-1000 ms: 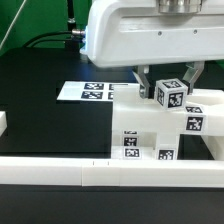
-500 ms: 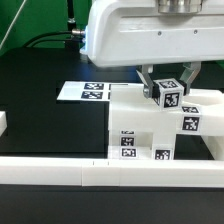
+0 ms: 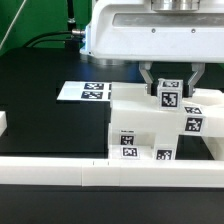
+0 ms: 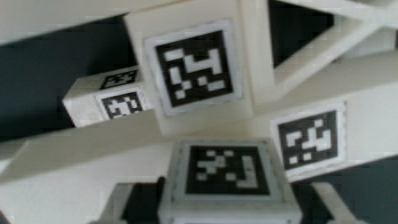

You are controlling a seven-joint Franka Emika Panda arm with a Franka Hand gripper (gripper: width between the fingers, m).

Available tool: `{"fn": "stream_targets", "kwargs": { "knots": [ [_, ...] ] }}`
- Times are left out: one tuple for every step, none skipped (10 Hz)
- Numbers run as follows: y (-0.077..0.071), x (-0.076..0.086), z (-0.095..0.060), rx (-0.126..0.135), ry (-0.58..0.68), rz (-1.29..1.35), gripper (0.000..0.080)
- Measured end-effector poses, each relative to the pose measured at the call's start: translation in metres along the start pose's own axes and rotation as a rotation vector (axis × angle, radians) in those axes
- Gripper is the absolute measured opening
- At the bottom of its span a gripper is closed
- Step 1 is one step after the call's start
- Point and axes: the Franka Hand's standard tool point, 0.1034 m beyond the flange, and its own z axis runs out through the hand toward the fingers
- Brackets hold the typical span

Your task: Assemble chair

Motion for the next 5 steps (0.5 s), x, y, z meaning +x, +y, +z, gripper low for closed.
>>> {"fn": "stream_targets", "kwargs": {
  "knots": [
    [0.0008, 0.0020, 0.0001, 0.011, 0.015, 0.108, 0.0284],
    [0.0008, 0.0019, 0.0001, 0.021, 0.011, 0.187, 0.0284],
    [0.0010, 0.0020, 0.0002, 0.026, 0.008, 0.247, 0.0284],
    [0.0009, 0.0018, 0.0002, 0.030, 0.006, 0.268, 0.0284],
    [0.0005, 0.0013, 0.0008, 0.030, 0.004, 0.281, 0.0336]
  ]
}}
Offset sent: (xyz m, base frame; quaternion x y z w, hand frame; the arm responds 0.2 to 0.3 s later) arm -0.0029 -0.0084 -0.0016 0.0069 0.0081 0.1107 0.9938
